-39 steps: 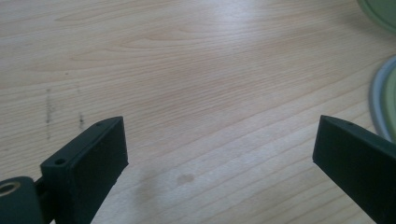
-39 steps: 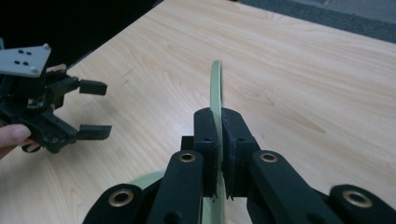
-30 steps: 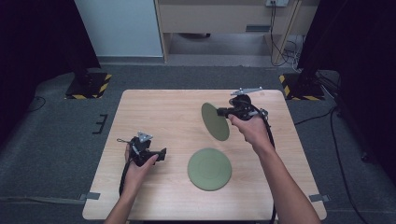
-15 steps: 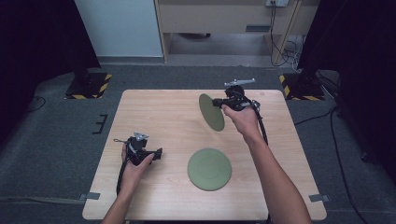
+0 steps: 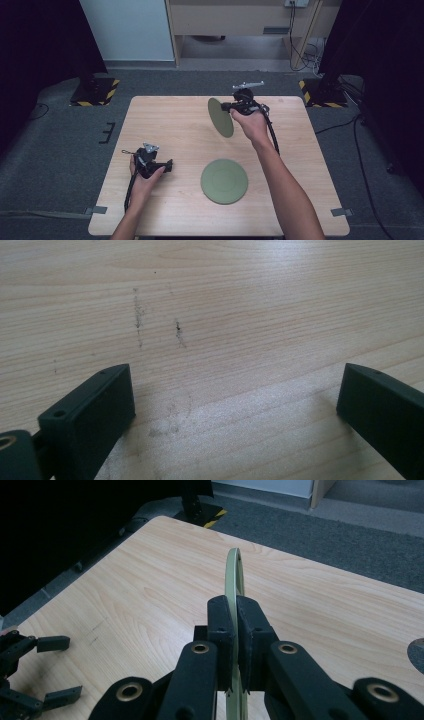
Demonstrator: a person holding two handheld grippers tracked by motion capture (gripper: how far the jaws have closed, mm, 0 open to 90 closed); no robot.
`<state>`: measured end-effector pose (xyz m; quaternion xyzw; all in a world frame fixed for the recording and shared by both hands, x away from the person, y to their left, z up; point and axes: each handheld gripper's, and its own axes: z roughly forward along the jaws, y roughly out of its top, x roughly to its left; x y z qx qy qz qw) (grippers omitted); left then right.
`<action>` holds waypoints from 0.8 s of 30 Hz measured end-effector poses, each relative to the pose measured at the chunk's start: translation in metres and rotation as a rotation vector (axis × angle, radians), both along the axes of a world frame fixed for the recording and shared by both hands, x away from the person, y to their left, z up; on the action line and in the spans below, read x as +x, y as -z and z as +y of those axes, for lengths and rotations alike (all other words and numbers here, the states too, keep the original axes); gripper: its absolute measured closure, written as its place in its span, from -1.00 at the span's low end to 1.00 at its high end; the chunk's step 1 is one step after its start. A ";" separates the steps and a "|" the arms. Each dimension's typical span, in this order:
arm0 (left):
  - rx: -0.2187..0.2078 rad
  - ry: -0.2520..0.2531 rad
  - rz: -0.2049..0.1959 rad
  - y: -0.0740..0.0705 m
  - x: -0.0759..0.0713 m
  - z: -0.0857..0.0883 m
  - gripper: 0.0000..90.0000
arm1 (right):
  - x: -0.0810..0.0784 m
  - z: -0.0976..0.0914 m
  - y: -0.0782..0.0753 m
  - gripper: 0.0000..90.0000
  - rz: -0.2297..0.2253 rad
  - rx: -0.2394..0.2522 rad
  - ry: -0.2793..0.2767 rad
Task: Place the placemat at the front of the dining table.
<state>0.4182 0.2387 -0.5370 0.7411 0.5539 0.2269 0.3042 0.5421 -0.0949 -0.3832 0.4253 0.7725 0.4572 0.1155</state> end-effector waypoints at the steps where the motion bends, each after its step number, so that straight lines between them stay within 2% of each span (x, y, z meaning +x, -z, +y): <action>1: 0.001 0.000 0.000 0.000 0.000 0.000 -0.98 | 0.000 0.001 0.000 0.91 -0.002 0.000 0.002; 15: -0.001 0.000 0.001 0.000 0.000 0.000 -0.99 | 0.005 0.023 0.005 0.91 -0.009 0.010 0.012; 19: -0.001 -0.026 0.002 0.000 0.002 0.006 -0.98 | 0.008 0.027 0.007 0.91 -0.006 0.008 0.018; 24: 0.000 -0.030 0.001 0.000 0.002 0.007 -0.98 | 0.013 0.029 0.013 0.91 -0.001 0.011 0.037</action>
